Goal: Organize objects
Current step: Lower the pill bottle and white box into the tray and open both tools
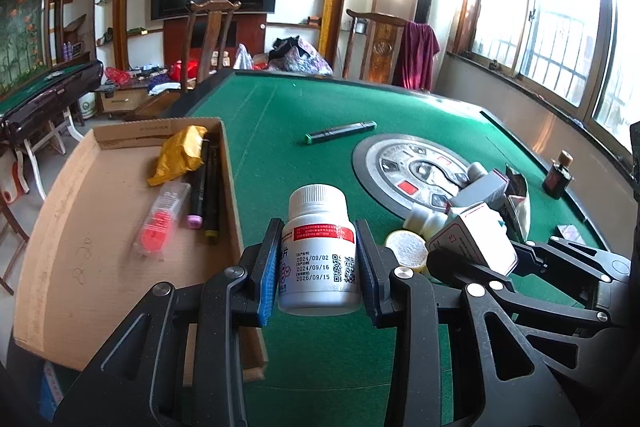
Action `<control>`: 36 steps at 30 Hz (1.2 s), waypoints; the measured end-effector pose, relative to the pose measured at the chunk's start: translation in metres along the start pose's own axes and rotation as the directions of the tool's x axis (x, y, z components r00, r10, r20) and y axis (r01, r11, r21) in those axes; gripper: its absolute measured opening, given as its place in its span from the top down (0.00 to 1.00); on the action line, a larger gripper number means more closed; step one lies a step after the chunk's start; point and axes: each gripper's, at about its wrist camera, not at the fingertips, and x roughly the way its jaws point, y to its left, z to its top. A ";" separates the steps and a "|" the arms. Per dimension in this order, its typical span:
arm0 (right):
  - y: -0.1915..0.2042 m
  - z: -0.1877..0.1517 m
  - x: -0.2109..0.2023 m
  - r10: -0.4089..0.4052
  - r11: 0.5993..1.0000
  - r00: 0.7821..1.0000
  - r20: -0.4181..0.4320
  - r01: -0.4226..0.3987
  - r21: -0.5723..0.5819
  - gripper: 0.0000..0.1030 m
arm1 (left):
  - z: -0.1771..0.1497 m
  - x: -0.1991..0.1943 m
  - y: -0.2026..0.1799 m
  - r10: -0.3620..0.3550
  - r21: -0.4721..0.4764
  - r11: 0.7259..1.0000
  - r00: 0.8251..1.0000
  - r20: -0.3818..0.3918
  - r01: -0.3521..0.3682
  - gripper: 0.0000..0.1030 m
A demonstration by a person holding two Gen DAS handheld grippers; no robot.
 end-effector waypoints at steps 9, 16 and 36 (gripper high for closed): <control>0.027 0.012 -0.002 0.002 0.998 1.000 0.018 0.000 -0.065 0.66 | 0.002 -0.018 0.040 0.084 -0.050 0.995 0.996 0.027 -0.083 0.67; 0.059 0.025 0.007 0.019 0.992 1.000 0.021 -0.016 -0.123 0.66 | -0.001 -0.026 0.068 0.134 -0.080 0.988 0.991 0.022 -0.132 0.67; 0.135 0.081 0.074 0.147 0.969 0.982 -0.115 -0.166 -0.180 0.66 | 0.007 -0.013 0.154 0.096 -0.197 0.973 0.985 -0.142 -0.123 0.67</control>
